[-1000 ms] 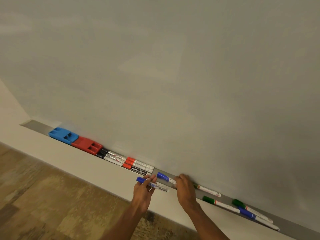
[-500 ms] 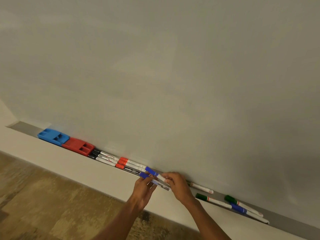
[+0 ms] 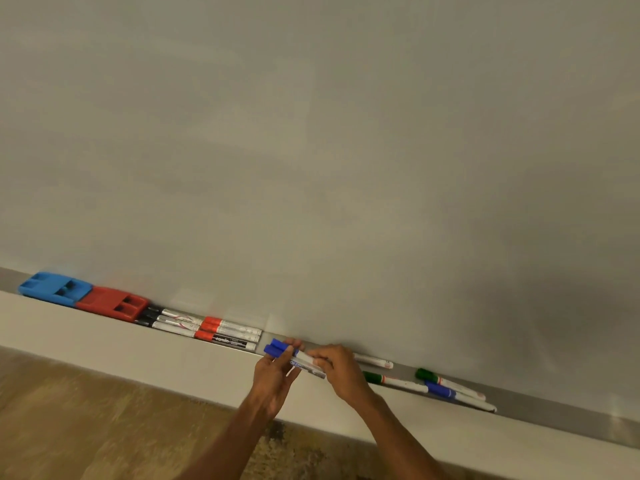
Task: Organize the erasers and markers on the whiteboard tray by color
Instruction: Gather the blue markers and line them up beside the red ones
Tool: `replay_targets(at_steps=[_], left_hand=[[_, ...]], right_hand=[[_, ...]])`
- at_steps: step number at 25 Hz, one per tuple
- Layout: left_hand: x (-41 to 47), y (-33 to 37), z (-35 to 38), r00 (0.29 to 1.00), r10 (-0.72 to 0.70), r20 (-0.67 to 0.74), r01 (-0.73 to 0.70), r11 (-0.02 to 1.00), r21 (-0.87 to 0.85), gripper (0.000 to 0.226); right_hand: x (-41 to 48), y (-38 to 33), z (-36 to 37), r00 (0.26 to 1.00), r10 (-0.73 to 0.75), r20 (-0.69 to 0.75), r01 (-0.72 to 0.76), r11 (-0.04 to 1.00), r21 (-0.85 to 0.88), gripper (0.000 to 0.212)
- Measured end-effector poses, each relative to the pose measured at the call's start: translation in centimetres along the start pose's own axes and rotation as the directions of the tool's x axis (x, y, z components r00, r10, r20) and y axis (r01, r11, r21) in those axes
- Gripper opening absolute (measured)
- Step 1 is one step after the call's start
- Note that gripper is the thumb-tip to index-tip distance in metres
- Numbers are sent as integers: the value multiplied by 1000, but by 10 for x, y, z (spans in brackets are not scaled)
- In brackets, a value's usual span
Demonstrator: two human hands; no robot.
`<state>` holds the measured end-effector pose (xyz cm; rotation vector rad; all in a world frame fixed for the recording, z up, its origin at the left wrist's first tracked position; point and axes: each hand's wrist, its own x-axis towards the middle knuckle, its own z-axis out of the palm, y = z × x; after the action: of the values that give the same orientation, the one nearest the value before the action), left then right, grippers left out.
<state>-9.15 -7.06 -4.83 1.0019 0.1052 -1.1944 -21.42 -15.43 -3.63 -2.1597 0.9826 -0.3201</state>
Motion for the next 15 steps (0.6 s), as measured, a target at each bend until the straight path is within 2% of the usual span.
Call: replay_targets(at_steps=[2,6,9,11,15], left_hand=[[1,-4,4,1000,8,-7,-8,1000,6,16],[4,-13,13,1000,-3,-3,2,999,-37,15],[6,-23,20,1000,-20,2,20,998,-55,15],[5,-30,25,999,-32,-4,32,997,-64,14],[4,-39,33,998,-57,-12,55,995,-82,15]], right_hand=[[-7,8,-7,999,28,-31,-27,999,25,26],[-29,45,-38,977,83,-195,-79,996,30,19],[-58,87,-71,933,115,-342,-149,986,-74,10],[-79,115,-93,900,121,-419,-209,963,-170,12],[-116,153,-129,862,196,-467,-372,871,-321,7]])
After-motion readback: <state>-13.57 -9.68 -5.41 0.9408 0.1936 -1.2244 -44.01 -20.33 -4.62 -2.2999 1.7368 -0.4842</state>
